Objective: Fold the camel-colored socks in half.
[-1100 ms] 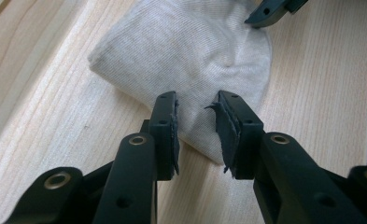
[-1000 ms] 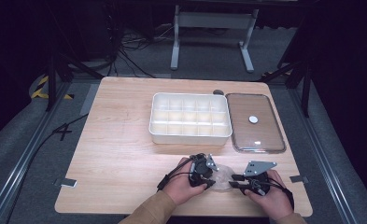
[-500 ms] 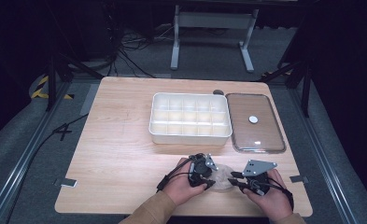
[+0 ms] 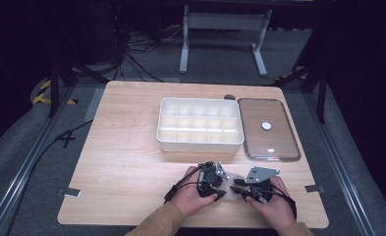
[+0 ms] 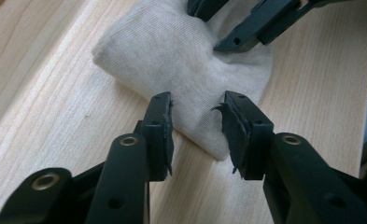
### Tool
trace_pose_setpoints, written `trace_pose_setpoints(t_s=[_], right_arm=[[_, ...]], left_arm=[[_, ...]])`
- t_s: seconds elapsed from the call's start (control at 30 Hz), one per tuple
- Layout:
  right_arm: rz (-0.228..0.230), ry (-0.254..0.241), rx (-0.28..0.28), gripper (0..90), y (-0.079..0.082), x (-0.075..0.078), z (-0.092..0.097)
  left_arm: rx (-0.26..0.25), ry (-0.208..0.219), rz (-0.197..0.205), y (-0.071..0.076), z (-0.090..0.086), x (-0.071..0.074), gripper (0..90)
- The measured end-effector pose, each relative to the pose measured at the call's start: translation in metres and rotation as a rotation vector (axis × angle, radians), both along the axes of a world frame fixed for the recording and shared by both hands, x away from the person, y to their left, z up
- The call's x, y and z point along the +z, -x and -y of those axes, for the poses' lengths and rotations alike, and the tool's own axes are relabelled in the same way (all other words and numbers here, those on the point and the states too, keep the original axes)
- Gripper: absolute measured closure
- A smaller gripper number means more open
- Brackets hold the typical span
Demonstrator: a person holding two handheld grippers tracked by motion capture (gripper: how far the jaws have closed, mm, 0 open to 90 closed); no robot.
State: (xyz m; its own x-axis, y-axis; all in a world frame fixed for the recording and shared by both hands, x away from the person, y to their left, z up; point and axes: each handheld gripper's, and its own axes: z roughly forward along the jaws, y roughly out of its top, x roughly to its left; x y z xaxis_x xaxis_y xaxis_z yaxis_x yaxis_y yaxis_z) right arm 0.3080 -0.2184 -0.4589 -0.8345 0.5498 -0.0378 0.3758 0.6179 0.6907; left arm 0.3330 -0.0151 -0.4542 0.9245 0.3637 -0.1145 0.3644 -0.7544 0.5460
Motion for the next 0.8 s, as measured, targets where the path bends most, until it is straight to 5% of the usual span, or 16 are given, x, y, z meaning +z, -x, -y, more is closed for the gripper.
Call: trace_pose_setpoints(t_s=[0.13, 0.4, 0.8], right_arm=[[-0.017, 0.003, 0.0, 69.5, -0.002, -0.003, 0.003], [-0.042, -0.015, 0.018, 67.7, -0.004, -0.006, 0.008], [-0.036, -0.021, 0.062, 67.9, -0.007, -0.007, 0.01]], left_arm=[[0.022, 0.057, -0.021, -0.003, -0.01, 0.006, 60.2], [0.076, 0.072, -0.023, -0.009, -0.029, 0.013, 57.6], [0.077, 0.026, -0.018, -0.011, -0.031, 0.009, 61.4]])
